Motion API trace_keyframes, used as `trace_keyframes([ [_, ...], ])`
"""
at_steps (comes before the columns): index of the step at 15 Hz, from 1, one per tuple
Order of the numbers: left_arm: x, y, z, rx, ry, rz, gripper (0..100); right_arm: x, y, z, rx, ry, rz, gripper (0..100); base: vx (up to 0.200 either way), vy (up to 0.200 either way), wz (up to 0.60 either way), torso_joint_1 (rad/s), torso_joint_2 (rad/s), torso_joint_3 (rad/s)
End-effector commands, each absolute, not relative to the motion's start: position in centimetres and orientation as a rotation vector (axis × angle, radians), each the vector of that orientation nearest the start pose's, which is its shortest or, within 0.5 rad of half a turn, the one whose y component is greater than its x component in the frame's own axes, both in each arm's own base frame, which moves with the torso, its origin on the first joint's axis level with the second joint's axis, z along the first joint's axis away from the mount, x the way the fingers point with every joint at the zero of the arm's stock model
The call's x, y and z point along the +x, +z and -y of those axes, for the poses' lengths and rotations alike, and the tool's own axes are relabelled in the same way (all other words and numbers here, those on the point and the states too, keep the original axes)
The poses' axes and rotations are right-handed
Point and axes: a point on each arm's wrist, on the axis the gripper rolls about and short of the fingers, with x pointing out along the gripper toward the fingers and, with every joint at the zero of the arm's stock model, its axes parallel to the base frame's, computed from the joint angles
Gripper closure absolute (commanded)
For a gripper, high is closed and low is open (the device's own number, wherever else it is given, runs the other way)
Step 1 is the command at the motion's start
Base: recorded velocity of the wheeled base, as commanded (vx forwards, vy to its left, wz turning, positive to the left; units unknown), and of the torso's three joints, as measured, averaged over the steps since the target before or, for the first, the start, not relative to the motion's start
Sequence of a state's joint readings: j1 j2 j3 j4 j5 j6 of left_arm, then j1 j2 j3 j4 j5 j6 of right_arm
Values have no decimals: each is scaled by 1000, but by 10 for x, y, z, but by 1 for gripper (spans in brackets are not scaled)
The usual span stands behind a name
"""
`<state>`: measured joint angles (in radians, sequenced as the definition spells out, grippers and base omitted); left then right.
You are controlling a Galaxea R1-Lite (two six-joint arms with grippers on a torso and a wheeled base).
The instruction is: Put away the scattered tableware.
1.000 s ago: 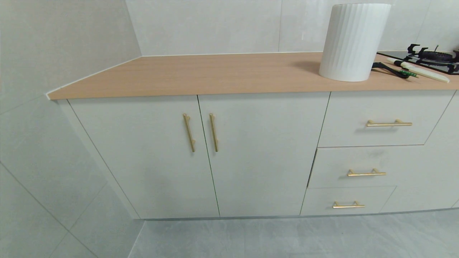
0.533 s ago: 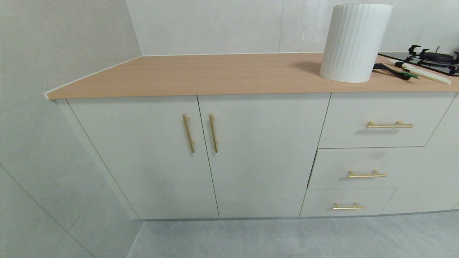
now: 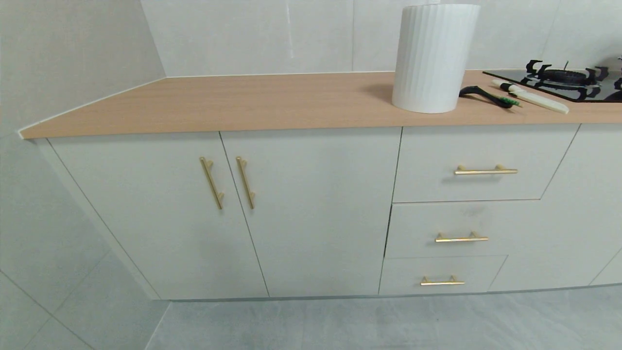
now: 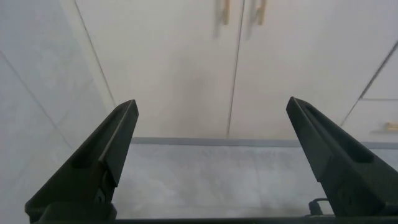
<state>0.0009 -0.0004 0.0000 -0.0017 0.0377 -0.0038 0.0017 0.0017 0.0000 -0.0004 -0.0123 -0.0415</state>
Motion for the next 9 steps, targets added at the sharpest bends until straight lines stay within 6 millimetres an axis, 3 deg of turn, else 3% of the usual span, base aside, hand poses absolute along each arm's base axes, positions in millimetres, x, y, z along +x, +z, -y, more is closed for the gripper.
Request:
trace_keyframes([
  [1,-23,76,-1,-5,40,2,0,-23,76,0,-41,-9,-2,0,0,0,0,0,0,0],
  [9,-23,76,-1,-5,40,2,0,-23,76,0,-41,-11,-2,0,0,0,0,0,0,0],
])
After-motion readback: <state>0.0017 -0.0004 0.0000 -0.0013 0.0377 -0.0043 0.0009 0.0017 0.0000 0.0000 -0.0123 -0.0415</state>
